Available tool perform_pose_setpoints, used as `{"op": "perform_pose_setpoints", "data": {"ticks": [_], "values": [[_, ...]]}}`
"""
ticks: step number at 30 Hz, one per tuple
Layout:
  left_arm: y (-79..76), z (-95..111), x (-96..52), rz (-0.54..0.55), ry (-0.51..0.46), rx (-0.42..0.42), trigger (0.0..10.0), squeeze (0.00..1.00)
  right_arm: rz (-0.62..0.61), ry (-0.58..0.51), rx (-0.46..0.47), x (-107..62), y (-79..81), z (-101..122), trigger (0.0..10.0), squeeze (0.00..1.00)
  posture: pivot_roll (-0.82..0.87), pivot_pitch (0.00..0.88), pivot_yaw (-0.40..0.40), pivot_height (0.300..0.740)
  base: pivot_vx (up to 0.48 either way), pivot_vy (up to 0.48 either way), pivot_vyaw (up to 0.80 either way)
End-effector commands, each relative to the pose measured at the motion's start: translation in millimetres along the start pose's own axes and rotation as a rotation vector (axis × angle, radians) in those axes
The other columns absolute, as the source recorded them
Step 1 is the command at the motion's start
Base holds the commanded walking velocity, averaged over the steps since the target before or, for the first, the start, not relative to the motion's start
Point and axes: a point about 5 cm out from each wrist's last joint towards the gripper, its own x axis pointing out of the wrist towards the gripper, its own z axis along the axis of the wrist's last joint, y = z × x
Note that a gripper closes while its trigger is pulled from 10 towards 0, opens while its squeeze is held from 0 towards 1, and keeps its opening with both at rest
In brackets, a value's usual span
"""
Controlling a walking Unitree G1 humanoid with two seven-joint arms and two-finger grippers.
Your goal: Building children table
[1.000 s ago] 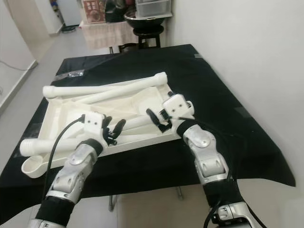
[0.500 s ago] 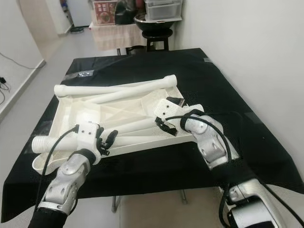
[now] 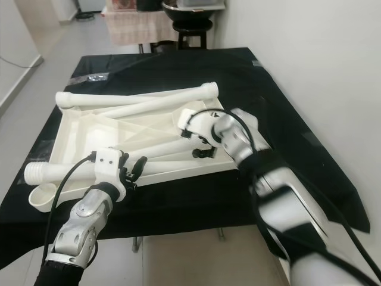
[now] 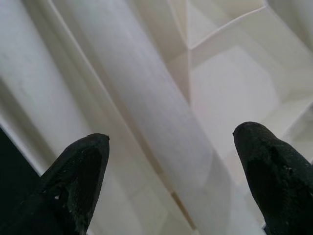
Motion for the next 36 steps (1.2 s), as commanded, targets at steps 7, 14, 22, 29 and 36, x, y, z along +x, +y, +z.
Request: {"op": "perform_pose_setpoints", "data": {"ticks": [7, 14, 22, 29, 36], "values": [[-1.9, -6.8, -4.3, 0.005, 0.043, -0.008, 10.0, 0.0, 0.097, 0.073, 0.015, 14.0, 7.2, 6.0, 10.0, 0.0, -0.07, 0.069, -0.021, 0.74, 0.0, 0.0, 0.0], [-2.9, -7.1, -6.6, 0.011, 0.046, -0.019, 10.0, 0.0, 0.097, 0.115, 0.032, 21.6, 9.6, 10.2, 10.0, 0.0, -0.07, 0.085, -0.037, 0.74, 0.0, 0.0, 0.0], [-5.3, -7.4, -8.9, 0.017, 0.048, -0.031, 10.0, 0.0, 0.051, 0.144, 0.036, 23.4, 7.6, 14.4, 10.0, 0.0, -0.06, 0.096, -0.053, 0.74, 0.0, 0.0, 0.0], [-6.8, -7.7, -11.1, 0.026, 0.05, -0.041, 10.0, 0.0, 0.045, 0.167, 0.026, 22.2, 4.8, 10.8, 0.0, 0.0, -0.06, 0.101, -0.065, 0.74, 0.0, 0.0, 0.0], [-8.2, -8.9, -11.7, 0.025, 0.058, -0.046, 10.0, 0.0, 0.02, 0.177, 0.029, 18.5, -2.1, 7.1, 0.0, 0.0, -0.07, 0.091, -0.06, 0.74, 0.0, 0.0, 0.0]]}}
